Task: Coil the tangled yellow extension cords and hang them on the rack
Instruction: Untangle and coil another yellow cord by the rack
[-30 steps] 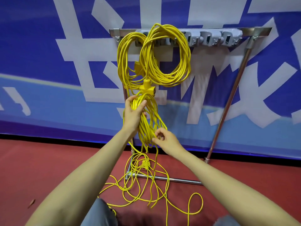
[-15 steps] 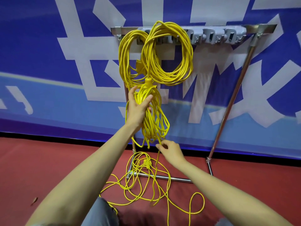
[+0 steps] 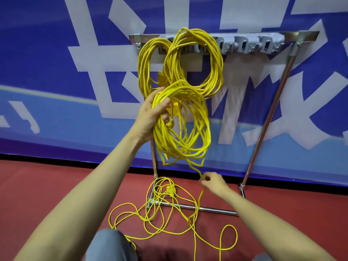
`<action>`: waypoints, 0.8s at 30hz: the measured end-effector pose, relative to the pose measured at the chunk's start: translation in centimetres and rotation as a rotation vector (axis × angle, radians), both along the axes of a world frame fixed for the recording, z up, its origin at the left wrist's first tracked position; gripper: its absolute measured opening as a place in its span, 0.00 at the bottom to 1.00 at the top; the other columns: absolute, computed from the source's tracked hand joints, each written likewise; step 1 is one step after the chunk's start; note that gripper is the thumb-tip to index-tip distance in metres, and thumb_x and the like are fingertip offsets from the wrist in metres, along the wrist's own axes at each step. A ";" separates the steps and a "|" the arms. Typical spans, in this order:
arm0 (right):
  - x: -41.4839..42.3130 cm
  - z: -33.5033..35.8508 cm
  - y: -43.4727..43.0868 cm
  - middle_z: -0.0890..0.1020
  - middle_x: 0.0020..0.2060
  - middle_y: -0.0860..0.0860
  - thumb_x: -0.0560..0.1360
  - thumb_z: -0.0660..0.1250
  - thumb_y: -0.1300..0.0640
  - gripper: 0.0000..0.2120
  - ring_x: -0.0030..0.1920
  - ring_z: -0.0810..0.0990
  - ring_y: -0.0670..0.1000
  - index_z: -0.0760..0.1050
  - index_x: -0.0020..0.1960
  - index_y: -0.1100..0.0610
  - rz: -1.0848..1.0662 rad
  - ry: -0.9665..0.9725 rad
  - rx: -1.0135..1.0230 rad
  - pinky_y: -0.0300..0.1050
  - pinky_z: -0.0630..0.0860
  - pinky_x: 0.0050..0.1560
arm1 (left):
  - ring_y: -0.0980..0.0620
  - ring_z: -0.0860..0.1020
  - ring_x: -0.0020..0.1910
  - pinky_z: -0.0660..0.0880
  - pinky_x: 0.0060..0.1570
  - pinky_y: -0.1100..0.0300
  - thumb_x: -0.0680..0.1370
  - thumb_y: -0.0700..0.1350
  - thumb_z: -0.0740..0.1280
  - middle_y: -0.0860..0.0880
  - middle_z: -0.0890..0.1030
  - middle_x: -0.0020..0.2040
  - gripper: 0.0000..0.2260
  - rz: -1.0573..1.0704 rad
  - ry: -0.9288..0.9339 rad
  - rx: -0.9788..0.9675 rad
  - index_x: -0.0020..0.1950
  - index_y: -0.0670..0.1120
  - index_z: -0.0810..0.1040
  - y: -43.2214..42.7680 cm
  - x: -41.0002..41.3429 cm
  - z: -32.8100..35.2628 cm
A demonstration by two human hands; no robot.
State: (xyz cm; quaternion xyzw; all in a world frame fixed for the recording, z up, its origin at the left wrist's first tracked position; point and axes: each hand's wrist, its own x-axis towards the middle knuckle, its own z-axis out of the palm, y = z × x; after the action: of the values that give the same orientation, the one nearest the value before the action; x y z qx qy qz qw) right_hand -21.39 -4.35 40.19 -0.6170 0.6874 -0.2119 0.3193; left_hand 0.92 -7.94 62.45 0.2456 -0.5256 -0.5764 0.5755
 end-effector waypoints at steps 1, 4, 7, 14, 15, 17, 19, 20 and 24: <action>-0.9 0.1 -0.3 0.77 0.34 0.50 0.72 0.72 0.54 0.07 0.38 0.74 0.50 0.76 0.38 0.54 -0.036 -0.028 0.005 0.39 0.65 0.35 | 0.57 0.68 0.24 0.69 0.24 0.66 0.79 0.39 0.65 0.49 0.76 0.37 0.21 -0.060 -0.013 -0.014 0.72 0.44 0.65 0.0 0.7 0.5; -2.7 2.2 -1.2 0.72 0.30 0.49 0.73 0.71 0.55 0.13 0.37 0.70 0.50 0.70 0.34 0.53 -0.104 -0.103 -0.020 0.40 0.64 0.34 | 0.58 0.67 0.23 0.68 0.23 0.66 0.74 0.41 0.72 0.47 0.75 0.38 0.25 -0.205 -0.096 -0.049 0.70 0.47 0.70 0.0 2.4 1.1; -3.1 4.3 -3.2 0.75 0.38 0.54 0.77 0.65 0.55 0.11 0.42 0.71 0.52 0.67 0.38 0.53 -0.179 -0.068 -0.028 0.43 0.64 0.40 | 0.57 0.67 0.22 0.68 0.23 0.66 0.72 0.39 0.74 0.46 0.73 0.38 0.26 -0.263 -0.205 -0.062 0.68 0.49 0.72 0.4 2.6 0.5; -3.5 7.4 -4.2 0.79 0.47 0.56 0.76 0.51 0.32 0.26 0.46 0.76 0.51 0.70 0.49 0.55 -0.235 -0.401 0.118 0.47 0.69 0.49 | 0.56 0.67 0.21 0.68 0.23 0.65 0.73 0.36 0.67 0.50 0.75 0.33 0.24 -0.180 -0.264 -0.057 0.68 0.49 0.71 0.6 2.6 -0.4; -3.8 7.5 -4.1 0.80 0.45 0.57 0.73 0.52 0.29 0.29 0.45 0.79 0.53 0.70 0.48 0.55 -0.250 -0.454 0.166 0.49 0.70 0.51 | 0.56 0.67 0.22 0.68 0.23 0.65 0.72 0.36 0.68 0.50 0.75 0.33 0.24 -0.165 -0.273 -0.063 0.67 0.49 0.72 0.5 2.7 -0.4; -4.7 7.5 -3.8 0.81 0.38 0.58 0.68 0.54 0.25 0.32 0.42 0.83 0.56 0.69 0.46 0.54 -0.263 -0.449 0.231 0.48 0.73 0.48 | 0.55 0.68 0.22 0.68 0.23 0.64 0.72 0.36 0.70 0.49 0.75 0.34 0.24 -0.131 -0.289 -0.077 0.66 0.50 0.73 0.4 2.9 -0.4; -5.5 7.8 -3.8 0.75 0.30 0.55 0.67 0.57 0.25 0.31 0.32 0.81 0.55 0.67 0.43 0.55 -0.294 -0.411 0.255 0.42 0.73 0.36 | 0.55 0.68 0.23 0.69 0.24 0.64 0.72 0.36 0.72 0.51 0.76 0.34 0.25 -0.088 -0.306 -0.087 0.67 0.50 0.73 0.3 2.9 -0.6; -5.8 8.1 -4.0 0.71 0.28 0.53 0.69 0.59 0.27 0.29 0.28 0.76 0.53 0.66 0.40 0.55 -0.301 -0.372 0.277 0.41 0.71 0.33 | 0.55 0.68 0.23 0.69 0.24 0.64 0.72 0.36 0.73 0.52 0.76 0.33 0.25 -0.062 -0.314 -0.088 0.67 0.49 0.73 0.2 2.9 -0.7; -6.8 11.2 -4.6 0.64 0.20 0.48 0.76 0.66 0.49 0.15 0.26 0.64 0.48 0.66 0.35 0.54 -0.276 -0.283 0.391 0.39 0.64 0.33 | 0.54 0.70 0.23 0.71 0.25 0.64 0.72 0.36 0.72 0.53 0.76 0.33 0.24 0.033 -0.401 -0.112 0.67 0.48 0.73 0.1 2.9 -1.7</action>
State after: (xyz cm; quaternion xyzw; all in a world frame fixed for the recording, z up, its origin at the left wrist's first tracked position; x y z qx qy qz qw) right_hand -28.24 -8.96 51.34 -0.4083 0.7414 -0.2007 0.4932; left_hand 3.84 -7.81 60.78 0.3318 -0.6568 -0.4763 0.4813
